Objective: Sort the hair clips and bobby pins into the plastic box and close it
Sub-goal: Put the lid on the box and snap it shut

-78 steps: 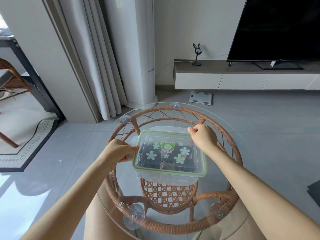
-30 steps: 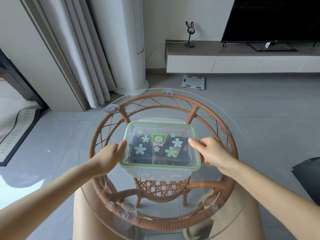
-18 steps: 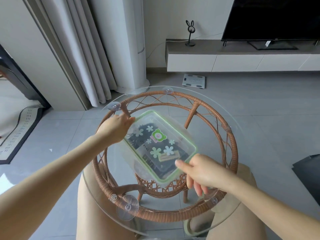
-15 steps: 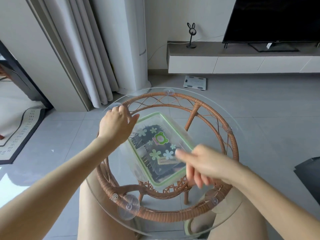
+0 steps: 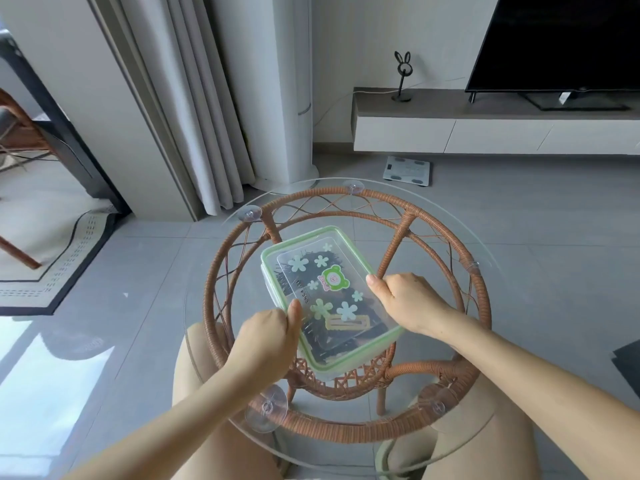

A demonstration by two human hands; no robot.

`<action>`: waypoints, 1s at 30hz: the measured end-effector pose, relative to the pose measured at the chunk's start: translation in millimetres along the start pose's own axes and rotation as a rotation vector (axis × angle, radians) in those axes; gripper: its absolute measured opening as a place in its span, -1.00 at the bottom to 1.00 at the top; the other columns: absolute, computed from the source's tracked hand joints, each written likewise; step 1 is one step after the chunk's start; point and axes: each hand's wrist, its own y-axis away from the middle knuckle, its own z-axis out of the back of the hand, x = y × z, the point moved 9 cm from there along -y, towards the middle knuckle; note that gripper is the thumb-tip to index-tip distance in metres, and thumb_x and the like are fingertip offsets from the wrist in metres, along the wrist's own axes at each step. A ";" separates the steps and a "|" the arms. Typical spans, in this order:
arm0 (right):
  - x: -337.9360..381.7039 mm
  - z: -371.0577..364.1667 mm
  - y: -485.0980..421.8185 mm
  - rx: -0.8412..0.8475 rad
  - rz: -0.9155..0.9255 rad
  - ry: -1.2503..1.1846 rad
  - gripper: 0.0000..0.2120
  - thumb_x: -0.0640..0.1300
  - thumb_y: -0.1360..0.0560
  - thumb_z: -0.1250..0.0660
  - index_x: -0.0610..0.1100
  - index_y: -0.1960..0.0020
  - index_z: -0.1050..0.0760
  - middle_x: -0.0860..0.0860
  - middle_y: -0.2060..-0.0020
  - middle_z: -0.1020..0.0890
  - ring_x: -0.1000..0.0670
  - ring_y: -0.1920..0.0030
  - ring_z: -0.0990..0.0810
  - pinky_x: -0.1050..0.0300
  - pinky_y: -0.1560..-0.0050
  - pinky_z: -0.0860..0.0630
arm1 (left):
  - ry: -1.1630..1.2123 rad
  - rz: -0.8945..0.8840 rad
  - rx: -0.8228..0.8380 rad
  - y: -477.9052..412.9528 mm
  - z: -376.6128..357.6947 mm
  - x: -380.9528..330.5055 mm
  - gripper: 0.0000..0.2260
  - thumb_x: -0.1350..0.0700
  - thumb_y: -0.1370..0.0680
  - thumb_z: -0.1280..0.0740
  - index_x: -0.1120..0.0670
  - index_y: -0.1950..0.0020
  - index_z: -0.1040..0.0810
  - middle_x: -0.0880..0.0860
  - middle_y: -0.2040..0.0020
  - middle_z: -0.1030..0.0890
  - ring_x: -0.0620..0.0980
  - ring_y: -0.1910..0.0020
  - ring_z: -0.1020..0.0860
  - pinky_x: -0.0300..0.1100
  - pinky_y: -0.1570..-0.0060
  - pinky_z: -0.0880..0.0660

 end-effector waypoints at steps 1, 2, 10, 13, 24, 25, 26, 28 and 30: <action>0.0 -1.4 -1.1 0.001 0.016 -0.012 -0.48 0.07 -0.61 0.09 -0.13 0.45 -0.25 -0.03 0.53 -0.37 0.02 0.48 -0.38 0.19 0.45 -0.21 | 0.039 0.007 -0.019 1.2 -0.5 0.4 -0.52 -0.02 -0.63 0.11 0.12 0.45 -0.19 0.06 0.49 -0.29 -0.01 0.49 -0.28 -0.15 0.32 -0.24; 0.6 -2.0 -1.8 0.001 0.030 -0.009 -0.47 0.07 -0.61 0.09 -0.13 0.46 -0.25 -0.03 0.54 -0.36 0.02 0.49 -0.37 0.21 0.45 -0.19 | 0.080 0.011 -0.033 1.4 -1.5 0.2 -0.53 0.00 -0.64 0.10 0.12 0.45 -0.17 0.06 0.49 -0.27 0.01 0.49 -0.26 -0.13 0.37 -0.21; 8.9 -17.3 9.8 0.054 -0.015 -0.154 -0.41 0.12 -0.60 0.05 -0.13 0.54 -0.23 -0.03 0.60 -0.30 -0.04 0.52 -0.35 0.11 0.36 -0.30 | 0.198 0.111 0.104 -40.0 4.9 27.5 -0.56 -0.06 -0.62 0.03 0.15 0.23 -0.48 0.16 0.23 -0.52 0.01 0.33 -0.45 -0.18 0.29 -0.37; 19.8 -42.5 24.7 0.032 -0.108 -0.226 -0.32 0.17 -0.58 0.06 -0.22 0.49 -0.44 -0.09 0.57 -0.50 -0.08 0.47 -0.52 0.07 0.21 -0.50 | 0.157 0.137 0.157 -51.0 13.1 29.2 -0.52 -0.10 -0.62 0.04 0.20 -0.09 -0.53 0.15 0.07 -0.57 0.01 0.18 -0.50 -0.19 0.11 -0.42; 51.2 -81.8 47.1 0.089 -0.349 -0.767 -0.53 0.06 -0.59 -0.04 -0.29 0.22 -0.47 -0.12 0.48 -0.55 0.05 0.60 -0.42 0.29 0.63 -0.31 | 0.808 0.506 -0.091 48.9 -16.9 85.8 -0.62 -0.24 -0.46 -0.25 0.07 0.18 -0.56 0.07 0.17 -0.54 0.01 0.13 -0.56 -0.17 0.18 -0.59; 59.5 -84.6 47.5 0.093 -0.336 -0.783 -0.53 0.05 -0.59 -0.04 -0.30 0.20 -0.48 -0.11 0.47 -0.55 0.04 0.60 -0.44 0.29 0.63 -0.33 | 0.818 0.488 -0.117 55.1 -16.4 83.7 -0.67 -0.23 -0.47 -0.25 0.03 0.15 -0.56 0.07 0.12 -0.56 -0.01 0.11 -0.57 -0.18 0.18 -0.59; 64.8 -86.9 45.6 0.091 -0.334 -0.806 -0.53 0.04 -0.59 -0.04 -0.31 0.18 -0.49 -0.11 0.46 -0.56 0.05 0.60 -0.47 0.30 0.63 -0.34 | 0.834 0.465 -0.142 57.1 -15.5 79.7 -0.71 -0.20 -0.48 -0.26 0.00 0.09 -0.56 0.06 0.08 -0.59 -0.04 0.12 -0.58 -0.16 0.17 -0.60; 73.2 -90.2 42.3 0.092 -0.354 -0.865 -0.54 0.03 -0.59 -0.04 -0.30 0.19 -0.48 -0.11 0.44 -0.56 0.07 0.61 -0.48 0.33 0.64 -0.35 | 0.887 0.444 -0.194 56.3 -14.0 73.8 -0.75 -0.15 -0.51 -0.24 -0.02 -0.04 -0.53 0.05 0.00 -0.62 -0.11 0.14 -0.57 -0.12 0.12 -0.60; 79.9 -94.2 42.2 0.119 -0.362 -0.897 -0.56 0.04 -0.60 -0.05 -0.25 0.23 -0.46 -0.09 0.44 -0.57 0.07 0.60 -0.49 0.32 0.63 -0.36 | 0.947 0.457 -0.220 58.4 -11.1 71.2 -0.72 -0.11 -0.54 -0.21 0.01 -0.13 -0.51 0.06 -0.06 -0.62 -0.09 0.12 -0.57 -0.15 0.12 -0.57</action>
